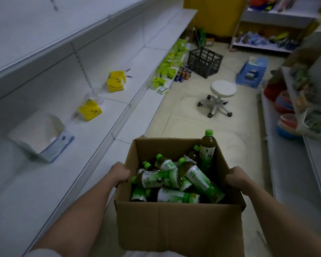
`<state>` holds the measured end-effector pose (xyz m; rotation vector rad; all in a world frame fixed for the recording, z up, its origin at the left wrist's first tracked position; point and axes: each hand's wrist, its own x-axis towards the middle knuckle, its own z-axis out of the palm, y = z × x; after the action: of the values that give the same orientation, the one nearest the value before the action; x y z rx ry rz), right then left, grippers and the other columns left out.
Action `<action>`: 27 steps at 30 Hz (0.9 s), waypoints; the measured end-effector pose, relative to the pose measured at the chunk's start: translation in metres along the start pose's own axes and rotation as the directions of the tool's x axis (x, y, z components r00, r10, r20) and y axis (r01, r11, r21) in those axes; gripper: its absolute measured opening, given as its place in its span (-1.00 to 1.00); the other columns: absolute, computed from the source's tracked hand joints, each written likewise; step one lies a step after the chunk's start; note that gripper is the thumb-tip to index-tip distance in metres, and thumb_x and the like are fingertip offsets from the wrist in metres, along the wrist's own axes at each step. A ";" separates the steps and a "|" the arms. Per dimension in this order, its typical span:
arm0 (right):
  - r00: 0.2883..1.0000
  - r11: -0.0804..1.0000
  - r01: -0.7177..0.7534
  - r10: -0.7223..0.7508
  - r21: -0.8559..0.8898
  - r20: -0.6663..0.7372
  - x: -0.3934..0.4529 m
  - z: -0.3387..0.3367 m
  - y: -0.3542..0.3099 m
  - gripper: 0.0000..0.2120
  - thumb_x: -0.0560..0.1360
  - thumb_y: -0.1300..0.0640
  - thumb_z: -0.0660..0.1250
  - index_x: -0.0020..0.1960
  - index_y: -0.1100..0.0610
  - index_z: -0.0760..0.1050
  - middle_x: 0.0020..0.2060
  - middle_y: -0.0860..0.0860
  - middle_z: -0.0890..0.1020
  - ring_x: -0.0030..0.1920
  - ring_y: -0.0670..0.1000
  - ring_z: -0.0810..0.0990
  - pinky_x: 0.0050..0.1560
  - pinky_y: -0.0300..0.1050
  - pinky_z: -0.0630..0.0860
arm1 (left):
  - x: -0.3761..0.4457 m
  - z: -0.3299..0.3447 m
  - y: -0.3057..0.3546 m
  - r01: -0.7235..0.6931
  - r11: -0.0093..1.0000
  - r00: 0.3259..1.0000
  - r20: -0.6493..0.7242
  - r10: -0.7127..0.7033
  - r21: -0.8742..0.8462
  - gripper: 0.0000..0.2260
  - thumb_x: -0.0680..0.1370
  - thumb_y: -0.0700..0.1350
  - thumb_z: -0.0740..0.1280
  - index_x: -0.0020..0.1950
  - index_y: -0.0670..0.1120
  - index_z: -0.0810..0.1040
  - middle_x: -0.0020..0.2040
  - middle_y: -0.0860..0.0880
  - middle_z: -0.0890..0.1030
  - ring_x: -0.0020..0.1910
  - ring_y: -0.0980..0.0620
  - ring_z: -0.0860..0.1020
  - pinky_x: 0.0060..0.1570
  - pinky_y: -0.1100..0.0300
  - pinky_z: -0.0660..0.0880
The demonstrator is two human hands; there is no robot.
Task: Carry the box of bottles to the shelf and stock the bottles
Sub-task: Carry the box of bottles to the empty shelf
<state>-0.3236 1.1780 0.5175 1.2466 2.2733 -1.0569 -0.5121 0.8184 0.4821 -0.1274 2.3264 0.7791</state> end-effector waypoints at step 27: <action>0.998 0.996 -0.042 0.038 0.085 0.047 0.485 -0.261 -0.204 -0.76 0.42 0.36 0.26 0.05 0.38 0.57 -0.07 0.27 0.64 -0.06 0.22 0.63 -0.11 0.01 0.60 | 0.378 -0.003 0.459 0.034 0.993 0.994 -0.109 -0.022 0.109 -0.90 0.45 -0.28 0.28 -0.16 -0.26 0.59 -0.17 -0.24 0.62 -0.15 -0.21 0.60 -0.10 0.02 0.57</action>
<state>-0.7491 1.5830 0.4919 1.2831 2.1810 -1.1669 -0.9370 1.2344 0.4761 -0.1571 2.4584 0.6418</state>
